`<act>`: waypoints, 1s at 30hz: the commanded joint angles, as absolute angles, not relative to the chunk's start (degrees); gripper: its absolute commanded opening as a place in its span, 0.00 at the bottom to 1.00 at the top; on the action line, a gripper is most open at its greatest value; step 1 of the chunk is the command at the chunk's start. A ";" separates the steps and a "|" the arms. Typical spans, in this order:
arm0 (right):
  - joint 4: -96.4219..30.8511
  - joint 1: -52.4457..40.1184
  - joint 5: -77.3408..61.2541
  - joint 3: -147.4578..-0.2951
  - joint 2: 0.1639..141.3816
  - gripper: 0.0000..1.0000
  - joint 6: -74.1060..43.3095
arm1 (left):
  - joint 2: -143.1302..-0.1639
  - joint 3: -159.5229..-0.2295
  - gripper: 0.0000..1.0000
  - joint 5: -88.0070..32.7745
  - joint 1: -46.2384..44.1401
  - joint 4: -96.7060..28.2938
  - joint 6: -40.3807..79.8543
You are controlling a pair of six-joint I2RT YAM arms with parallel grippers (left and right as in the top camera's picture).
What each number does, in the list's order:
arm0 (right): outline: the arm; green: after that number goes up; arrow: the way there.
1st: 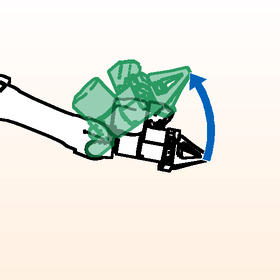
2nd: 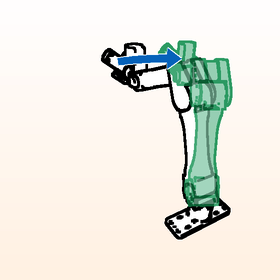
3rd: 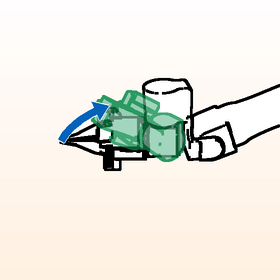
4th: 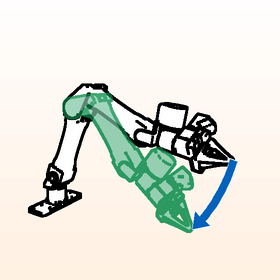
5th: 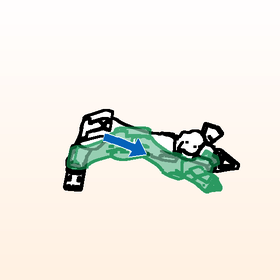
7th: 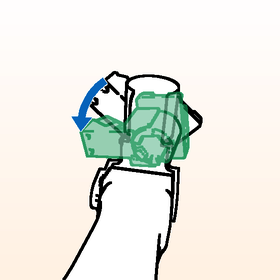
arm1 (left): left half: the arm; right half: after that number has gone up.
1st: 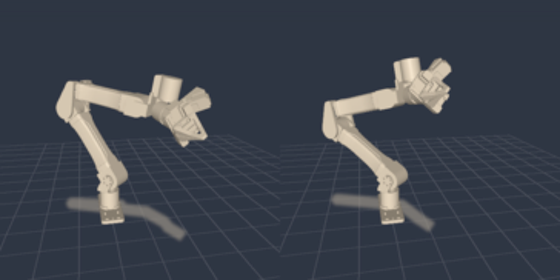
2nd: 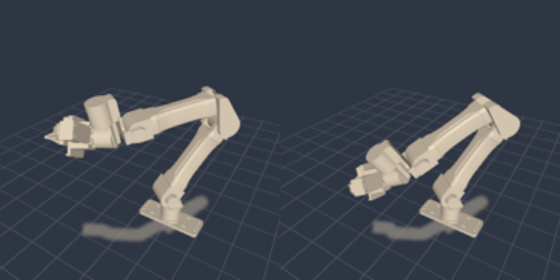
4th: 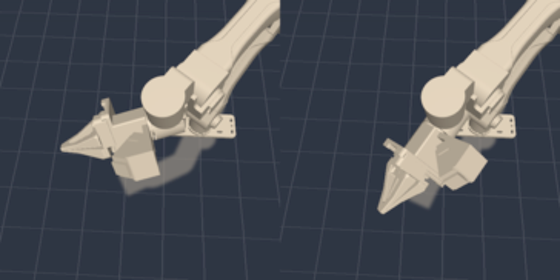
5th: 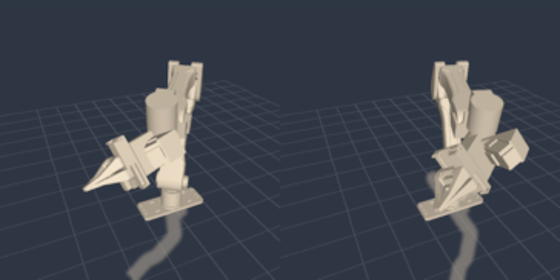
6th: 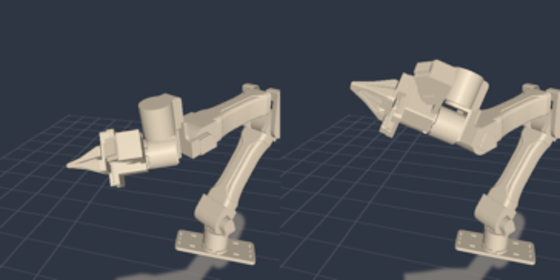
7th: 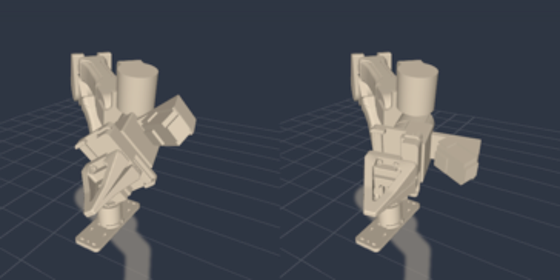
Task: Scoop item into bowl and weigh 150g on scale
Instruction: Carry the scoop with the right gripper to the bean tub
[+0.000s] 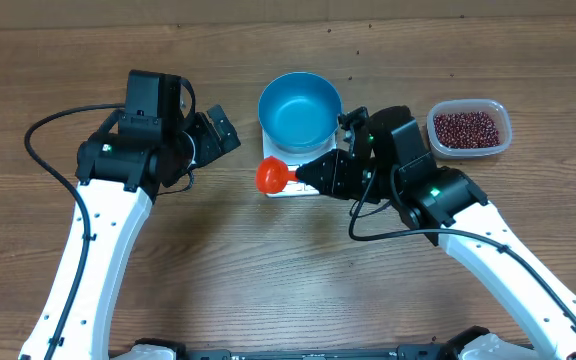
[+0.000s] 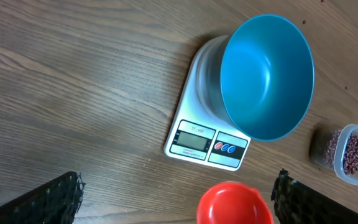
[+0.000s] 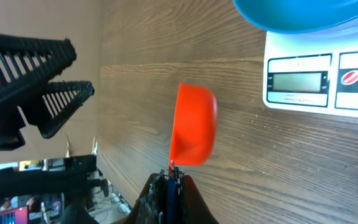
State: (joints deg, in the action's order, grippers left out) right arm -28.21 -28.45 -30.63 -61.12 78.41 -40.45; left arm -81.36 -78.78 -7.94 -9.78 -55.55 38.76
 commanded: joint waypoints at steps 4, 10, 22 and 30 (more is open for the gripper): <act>-28.47 -27.33 -31.16 -62.59 78.89 0.04 -40.05 | -82.41 -78.48 1.00 -8.62 -10.22 -55.68 37.65; -29.47 -27.24 -31.40 -62.59 78.89 0.04 -40.07 | -82.41 -78.48 1.00 -8.62 -10.22 -55.59 37.67; -30.33 -26.85 -36.01 -62.61 78.76 0.04 -37.08 | -82.41 -78.48 1.00 -8.62 -10.20 -55.24 37.67; -31.66 -21.06 -42.61 -62.61 78.50 0.04 -31.94 | -82.39 -78.48 0.99 -8.62 -10.20 -54.33 37.65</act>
